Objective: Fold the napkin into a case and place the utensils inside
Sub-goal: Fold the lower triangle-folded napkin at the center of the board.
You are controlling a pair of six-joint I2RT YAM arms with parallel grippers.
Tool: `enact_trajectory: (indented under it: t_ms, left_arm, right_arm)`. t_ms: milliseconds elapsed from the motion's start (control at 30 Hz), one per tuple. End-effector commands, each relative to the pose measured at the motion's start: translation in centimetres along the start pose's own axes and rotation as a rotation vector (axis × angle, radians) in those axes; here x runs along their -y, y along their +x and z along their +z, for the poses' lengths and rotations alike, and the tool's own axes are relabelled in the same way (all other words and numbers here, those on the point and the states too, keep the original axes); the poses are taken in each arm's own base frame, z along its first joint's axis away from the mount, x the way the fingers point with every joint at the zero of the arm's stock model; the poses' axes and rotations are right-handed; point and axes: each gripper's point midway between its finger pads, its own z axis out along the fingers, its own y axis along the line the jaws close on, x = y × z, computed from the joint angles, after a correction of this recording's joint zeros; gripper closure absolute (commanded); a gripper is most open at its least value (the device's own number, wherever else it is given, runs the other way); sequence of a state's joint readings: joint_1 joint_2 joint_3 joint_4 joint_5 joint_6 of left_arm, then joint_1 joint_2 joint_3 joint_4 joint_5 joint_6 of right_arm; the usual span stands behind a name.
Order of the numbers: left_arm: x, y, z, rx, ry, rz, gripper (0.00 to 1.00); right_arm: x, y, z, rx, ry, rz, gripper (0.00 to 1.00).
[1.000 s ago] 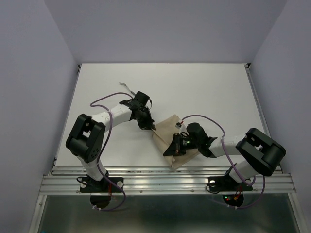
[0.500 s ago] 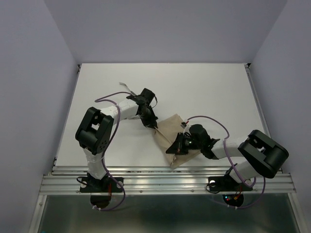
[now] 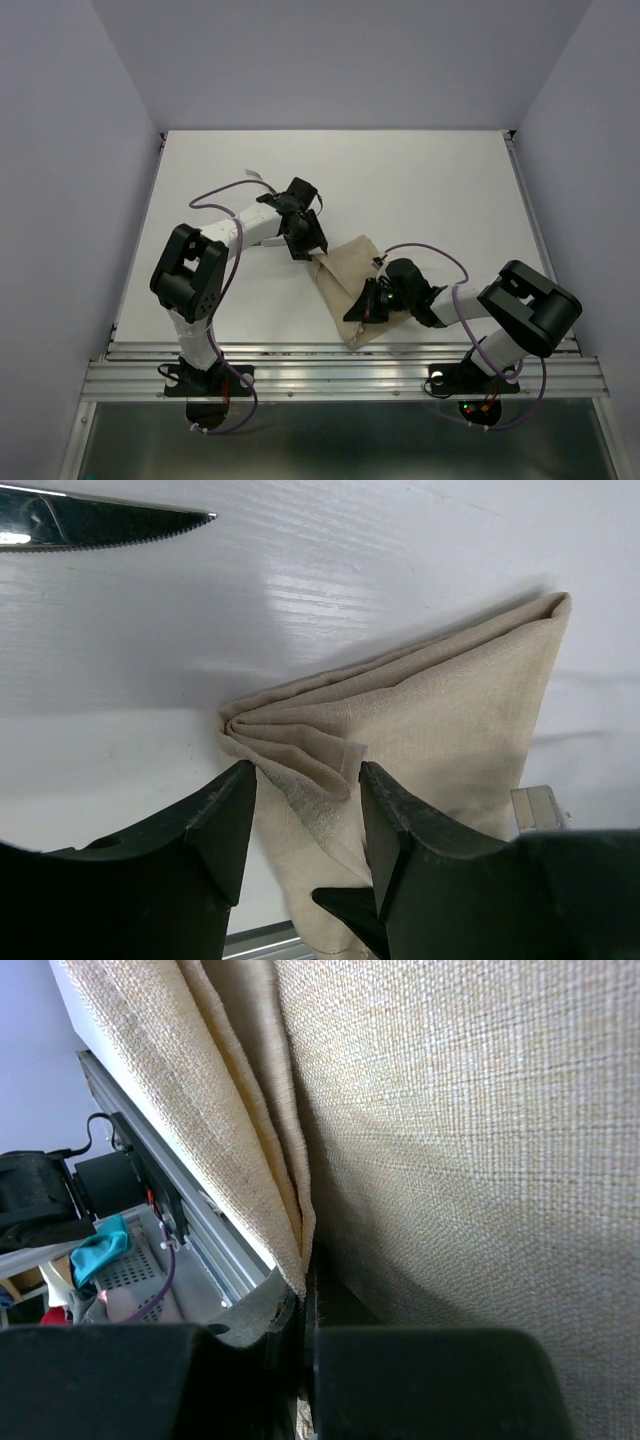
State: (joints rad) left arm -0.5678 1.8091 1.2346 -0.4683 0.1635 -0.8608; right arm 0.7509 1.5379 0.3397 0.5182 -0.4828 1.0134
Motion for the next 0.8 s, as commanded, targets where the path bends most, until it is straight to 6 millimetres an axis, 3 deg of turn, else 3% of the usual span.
enact_trajectory:
  t_ms: [0,267,367,500,700,767]
  left_arm:
    - [1.5,-2.5,-4.1,0.141,0.056,0.051,0.44]
    - [-0.7,-2.2,-4.7,0.185,0.009,0.083,0.49]
    - [-2.1,-1.3,-4.1,0.173,-0.012,0.097,0.59]
    - [-1.5,-0.5,-4.1,0.164,0.062,0.144,0.79]
    - [-1.6,-0.1,-3.1,0.133,0.068,0.163,0.96]
    - [-1.3,-0.1,-2.5,0.121,0.077,0.167,0.98]
  right_arm:
    - [1.2,0.4,0.3,-0.018,0.04,-0.007,0.99]
    - [1.4,0.4,0.3,-0.019,0.047,-0.002,0.99]
    - [1.4,0.5,0.4,-0.023,0.045,-0.001,0.99]
    - [1.4,0.5,0.3,-0.021,0.041,-0.002,0.99]
    - [1.3,0.5,0.3,-0.018,0.04,-0.002,0.99]
    - [1.3,0.5,0.2,-0.016,0.039,-0.003,0.99]
